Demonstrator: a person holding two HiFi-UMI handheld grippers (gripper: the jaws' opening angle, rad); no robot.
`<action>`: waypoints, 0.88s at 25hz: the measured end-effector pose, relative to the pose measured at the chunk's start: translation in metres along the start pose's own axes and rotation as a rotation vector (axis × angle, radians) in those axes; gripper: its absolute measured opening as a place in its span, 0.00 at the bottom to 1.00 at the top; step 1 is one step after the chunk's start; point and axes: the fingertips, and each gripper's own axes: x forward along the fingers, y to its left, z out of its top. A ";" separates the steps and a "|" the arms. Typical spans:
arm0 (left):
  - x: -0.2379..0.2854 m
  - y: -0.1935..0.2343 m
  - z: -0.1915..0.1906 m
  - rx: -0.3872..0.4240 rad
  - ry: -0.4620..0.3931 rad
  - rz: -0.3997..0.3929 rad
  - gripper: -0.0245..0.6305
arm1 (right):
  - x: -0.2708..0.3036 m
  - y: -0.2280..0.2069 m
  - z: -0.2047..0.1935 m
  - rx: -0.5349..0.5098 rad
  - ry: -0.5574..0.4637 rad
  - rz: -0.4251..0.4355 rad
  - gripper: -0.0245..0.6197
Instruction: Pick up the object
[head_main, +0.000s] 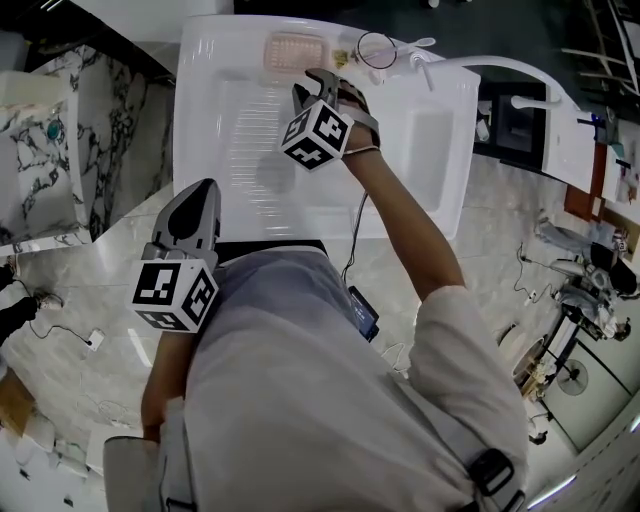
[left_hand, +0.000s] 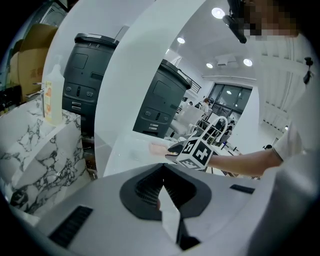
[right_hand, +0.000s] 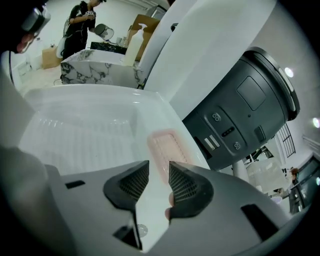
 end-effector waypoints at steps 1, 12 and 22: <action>0.001 -0.001 0.000 -0.001 0.001 -0.001 0.04 | 0.003 0.001 0.000 -0.023 0.007 -0.002 0.24; 0.009 0.000 -0.002 0.001 0.028 0.007 0.04 | 0.028 0.003 0.000 -0.213 0.026 -0.026 0.29; 0.014 0.000 -0.006 0.017 0.056 0.001 0.04 | 0.050 0.004 0.001 -0.286 0.031 -0.039 0.30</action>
